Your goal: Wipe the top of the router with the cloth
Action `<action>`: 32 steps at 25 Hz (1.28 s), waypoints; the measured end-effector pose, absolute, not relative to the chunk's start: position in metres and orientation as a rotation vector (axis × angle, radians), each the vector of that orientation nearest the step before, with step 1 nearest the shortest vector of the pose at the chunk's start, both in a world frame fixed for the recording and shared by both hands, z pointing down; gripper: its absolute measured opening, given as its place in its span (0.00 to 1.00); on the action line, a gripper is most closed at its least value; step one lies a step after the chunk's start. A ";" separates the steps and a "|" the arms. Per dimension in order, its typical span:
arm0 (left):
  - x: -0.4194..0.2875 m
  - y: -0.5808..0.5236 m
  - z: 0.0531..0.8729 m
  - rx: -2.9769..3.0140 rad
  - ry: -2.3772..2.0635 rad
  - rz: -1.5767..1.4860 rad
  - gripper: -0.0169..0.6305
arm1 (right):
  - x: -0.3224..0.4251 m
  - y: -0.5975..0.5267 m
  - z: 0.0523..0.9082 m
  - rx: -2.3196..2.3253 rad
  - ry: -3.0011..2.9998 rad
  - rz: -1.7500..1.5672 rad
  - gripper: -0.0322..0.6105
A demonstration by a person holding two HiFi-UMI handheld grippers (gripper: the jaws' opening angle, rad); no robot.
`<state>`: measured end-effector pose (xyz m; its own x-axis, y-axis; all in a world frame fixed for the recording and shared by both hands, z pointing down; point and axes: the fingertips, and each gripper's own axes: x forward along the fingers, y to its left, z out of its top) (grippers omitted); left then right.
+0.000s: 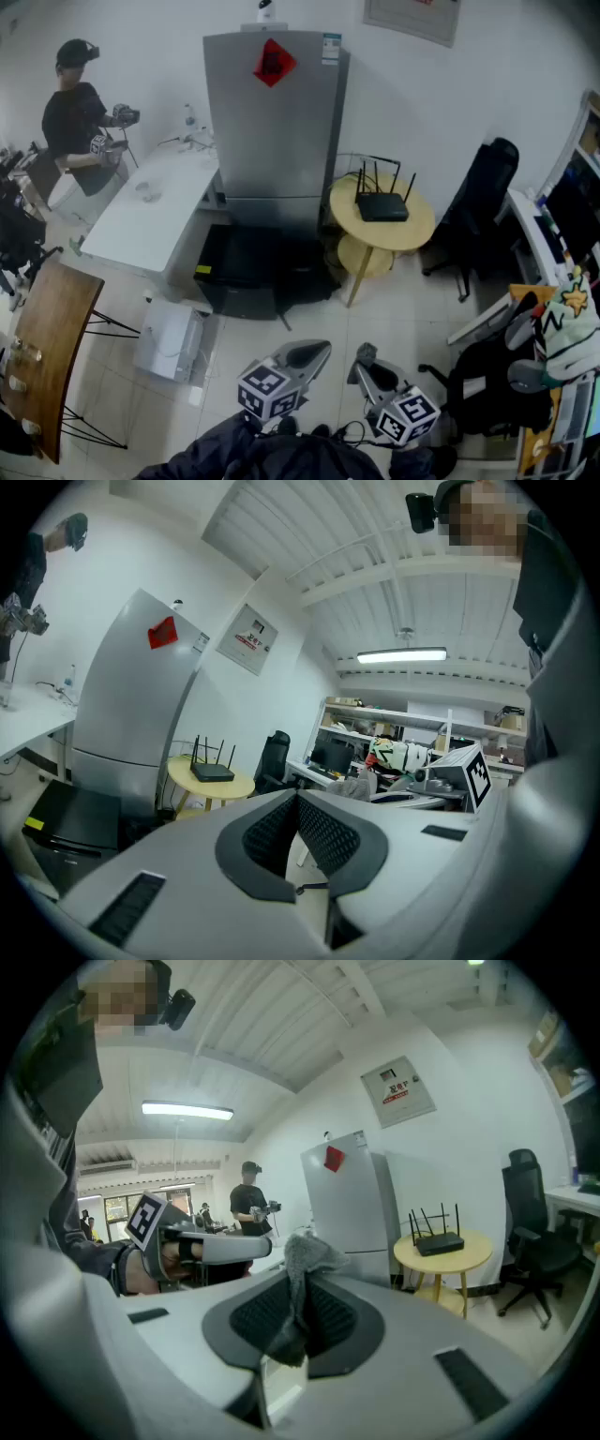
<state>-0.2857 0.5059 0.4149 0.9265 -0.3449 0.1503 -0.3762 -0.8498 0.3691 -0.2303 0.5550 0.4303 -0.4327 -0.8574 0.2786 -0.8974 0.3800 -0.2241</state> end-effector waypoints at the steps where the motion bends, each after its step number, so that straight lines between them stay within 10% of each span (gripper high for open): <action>1: -0.286 0.506 0.414 2.688 -0.523 0.109 0.03 | -0.231 0.555 0.430 1.604 -2.512 0.520 0.16; 32: -0.276 0.504 0.413 2.709 -0.479 0.111 0.03 | -0.222 0.552 0.428 1.639 -2.493 0.505 0.16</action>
